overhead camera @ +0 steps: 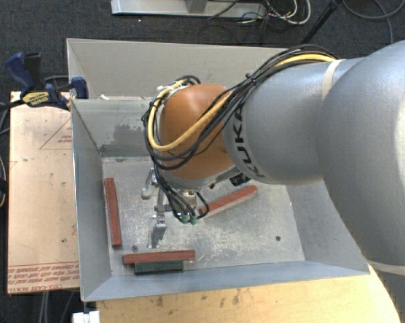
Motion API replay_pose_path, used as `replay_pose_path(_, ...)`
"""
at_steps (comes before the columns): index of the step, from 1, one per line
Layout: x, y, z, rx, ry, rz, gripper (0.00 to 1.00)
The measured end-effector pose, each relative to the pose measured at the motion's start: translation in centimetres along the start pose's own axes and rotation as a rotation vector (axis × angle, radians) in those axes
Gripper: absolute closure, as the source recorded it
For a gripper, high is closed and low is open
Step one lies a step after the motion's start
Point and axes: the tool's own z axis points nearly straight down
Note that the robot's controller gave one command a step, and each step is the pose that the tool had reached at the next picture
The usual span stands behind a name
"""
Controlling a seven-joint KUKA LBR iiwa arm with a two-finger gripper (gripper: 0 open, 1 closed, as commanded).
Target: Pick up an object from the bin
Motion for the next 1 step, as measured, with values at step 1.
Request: replay_pose_path(1, -0.22, -0.09, -0.43, -0.001, -0.008, 0.003, 0.00)
